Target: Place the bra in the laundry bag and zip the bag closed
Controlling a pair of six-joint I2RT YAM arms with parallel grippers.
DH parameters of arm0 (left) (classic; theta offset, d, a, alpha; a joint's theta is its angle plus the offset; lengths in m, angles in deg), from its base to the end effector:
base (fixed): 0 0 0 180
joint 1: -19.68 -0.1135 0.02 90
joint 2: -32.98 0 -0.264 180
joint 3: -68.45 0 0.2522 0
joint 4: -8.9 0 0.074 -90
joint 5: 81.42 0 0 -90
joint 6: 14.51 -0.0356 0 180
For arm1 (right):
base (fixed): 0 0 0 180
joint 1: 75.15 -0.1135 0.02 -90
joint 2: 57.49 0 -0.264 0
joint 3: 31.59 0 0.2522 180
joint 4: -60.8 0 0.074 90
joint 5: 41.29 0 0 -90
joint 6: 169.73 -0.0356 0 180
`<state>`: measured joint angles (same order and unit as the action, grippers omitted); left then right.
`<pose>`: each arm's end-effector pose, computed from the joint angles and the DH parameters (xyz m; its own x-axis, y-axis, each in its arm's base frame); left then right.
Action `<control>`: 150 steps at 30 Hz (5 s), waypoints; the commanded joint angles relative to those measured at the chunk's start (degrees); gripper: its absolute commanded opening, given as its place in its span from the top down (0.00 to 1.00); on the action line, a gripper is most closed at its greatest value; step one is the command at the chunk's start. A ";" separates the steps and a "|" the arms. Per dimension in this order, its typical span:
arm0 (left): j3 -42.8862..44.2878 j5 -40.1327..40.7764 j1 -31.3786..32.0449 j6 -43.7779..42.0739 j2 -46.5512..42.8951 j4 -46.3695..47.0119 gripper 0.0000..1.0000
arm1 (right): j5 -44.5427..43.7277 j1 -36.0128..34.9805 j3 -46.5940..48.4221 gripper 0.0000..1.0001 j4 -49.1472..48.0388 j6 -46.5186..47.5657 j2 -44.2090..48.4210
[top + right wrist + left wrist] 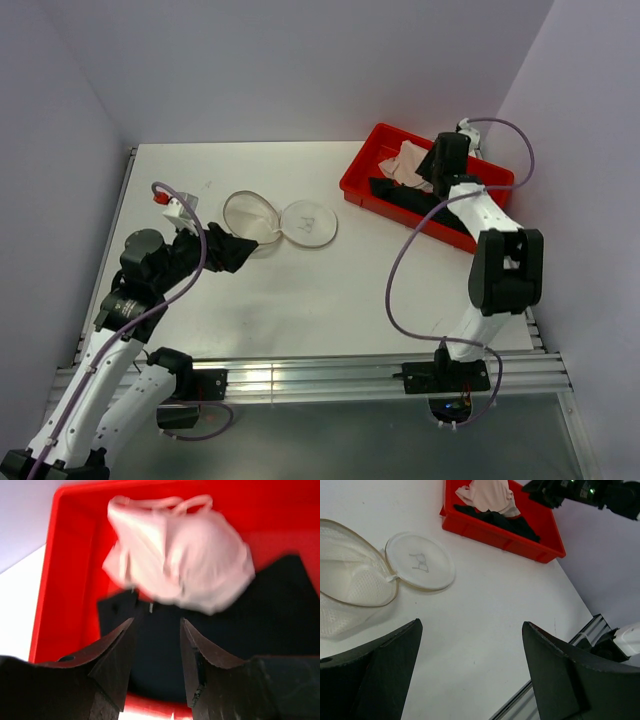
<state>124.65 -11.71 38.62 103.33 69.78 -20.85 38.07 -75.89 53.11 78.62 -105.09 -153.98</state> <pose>0.1399 -0.0611 0.3361 -0.4431 -0.3110 -0.8408 0.4752 0.7138 -0.5145 0.3915 -0.0015 0.2704 -0.3831 0.4160 -0.8247 0.3452 0.8926 0.2899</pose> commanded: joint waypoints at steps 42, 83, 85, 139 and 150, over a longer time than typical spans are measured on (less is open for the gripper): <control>-3.67 -15.72 -4.70 12.93 9.96 17.80 0.03 | 10.28 1.35 -1.23 1.00 -15.04 -3.55 17.72; -2.18 8.44 11.03 25.86 39.93 67.49 0.04 | 23.99 -30.73 -24.62 1.00 -37.18 -23.76 31.71; -2.27 7.12 11.03 27.00 40.54 69.15 0.02 | 23.73 -30.82 -24.79 1.00 -37.28 -24.11 31.89; 1.14 5.18 6.90 20.37 30.98 52.64 1.00 | 26.71 -30.82 -22.96 0.56 -21.15 -11.76 35.05; 31.91 1.56 9.09 -4.79 31.14 -2.44 1.00 | 33.90 -29.94 -10.56 0.00 0.51 17.61 40.15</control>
<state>151.18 -9.35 46.23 108.44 101.32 -4.30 65.59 -106.22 38.22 76.04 -98.05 -115.18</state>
